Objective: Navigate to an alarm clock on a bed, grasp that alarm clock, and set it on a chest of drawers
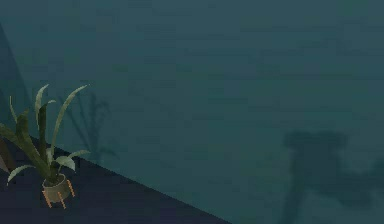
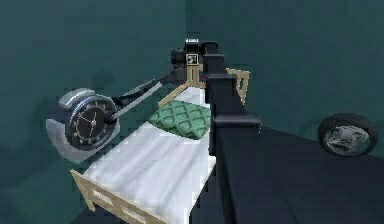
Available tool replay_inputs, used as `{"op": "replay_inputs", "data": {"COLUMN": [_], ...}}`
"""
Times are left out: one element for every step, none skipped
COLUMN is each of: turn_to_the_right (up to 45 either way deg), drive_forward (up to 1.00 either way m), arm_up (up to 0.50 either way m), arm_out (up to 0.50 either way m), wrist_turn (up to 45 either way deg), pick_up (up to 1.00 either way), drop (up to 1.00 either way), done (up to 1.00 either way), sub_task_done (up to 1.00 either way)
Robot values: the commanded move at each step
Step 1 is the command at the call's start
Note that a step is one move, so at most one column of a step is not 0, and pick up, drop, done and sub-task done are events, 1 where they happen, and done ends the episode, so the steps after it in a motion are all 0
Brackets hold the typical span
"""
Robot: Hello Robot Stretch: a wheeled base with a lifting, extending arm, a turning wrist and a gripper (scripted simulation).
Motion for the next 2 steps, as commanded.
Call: {"op": "replay_inputs", "data": {"turn_to_the_right": [0.0, 0.0], "drive_forward": [0.0, 0.0], "arm_up": [0.0, 0.0], "arm_out": [0.0, -0.42], "wrist_turn": [-33.0, 0.0], "pick_up": [0.0, 0.0], "drop": [0.0, 0.0], "done": [0.0, 0.0], "sub_task_done": [0.0, 0.0]}}
